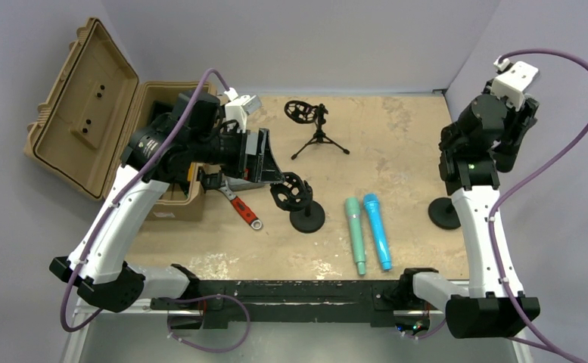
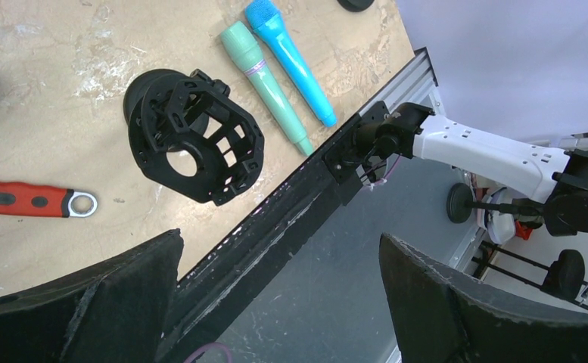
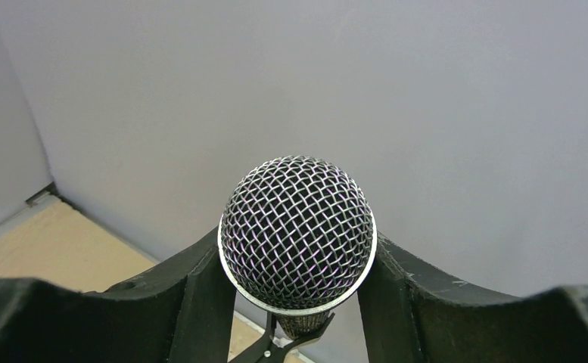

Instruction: Remove the microphone from the stand

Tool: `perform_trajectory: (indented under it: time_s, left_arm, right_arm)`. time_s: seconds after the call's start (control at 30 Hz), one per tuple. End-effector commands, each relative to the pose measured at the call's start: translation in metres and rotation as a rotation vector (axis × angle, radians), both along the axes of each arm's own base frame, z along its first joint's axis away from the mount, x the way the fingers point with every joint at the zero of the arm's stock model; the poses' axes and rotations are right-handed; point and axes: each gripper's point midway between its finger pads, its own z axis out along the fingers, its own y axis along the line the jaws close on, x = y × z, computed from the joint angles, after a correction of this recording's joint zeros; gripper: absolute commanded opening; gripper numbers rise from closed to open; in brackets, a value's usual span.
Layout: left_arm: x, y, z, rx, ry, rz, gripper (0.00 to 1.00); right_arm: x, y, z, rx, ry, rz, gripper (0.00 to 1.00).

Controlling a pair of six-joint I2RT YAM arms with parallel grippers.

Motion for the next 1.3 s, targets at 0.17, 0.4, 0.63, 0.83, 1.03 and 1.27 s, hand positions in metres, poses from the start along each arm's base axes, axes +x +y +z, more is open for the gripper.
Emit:
perform_trajectory:
  time_s: [0.17, 0.4, 0.63, 0.83, 1.03, 1.27]
  left_arm:
    - [0.009, -0.003, 0.012, -0.026, -0.04, 0.032, 0.99]
    - [0.017, -0.004, 0.013, -0.059, -0.057, 0.09, 0.99]
    - [0.027, -0.015, 0.011, -0.125, -0.047, 0.119, 0.99]
    - [0.043, -0.036, 0.031, -0.181, -0.088, 0.102, 0.98]
    - [0.075, -0.07, 0.036, -0.11, -0.286, 0.124, 0.95]
    - [0.128, -0.116, 0.049, -0.183, -0.704, 0.205, 0.99]
  right_arm:
    - [0.076, 0.098, 0.041, 0.038, -0.132, 0.54, 0.0]
    - [0.11, 0.156, 0.05, 0.122, -0.171, 0.75, 0.0]
    - [0.138, 0.205, 0.051, 0.232, -0.182, 0.941, 0.0]
    - [0.144, 0.236, 0.042, 0.339, -0.172, 1.037, 0.0]
    - [0.146, 0.238, 0.025, 0.41, -0.128, 0.998, 0.0]
    - [0.143, 0.235, 0.023, 0.443, -0.103, 0.964, 0.0]
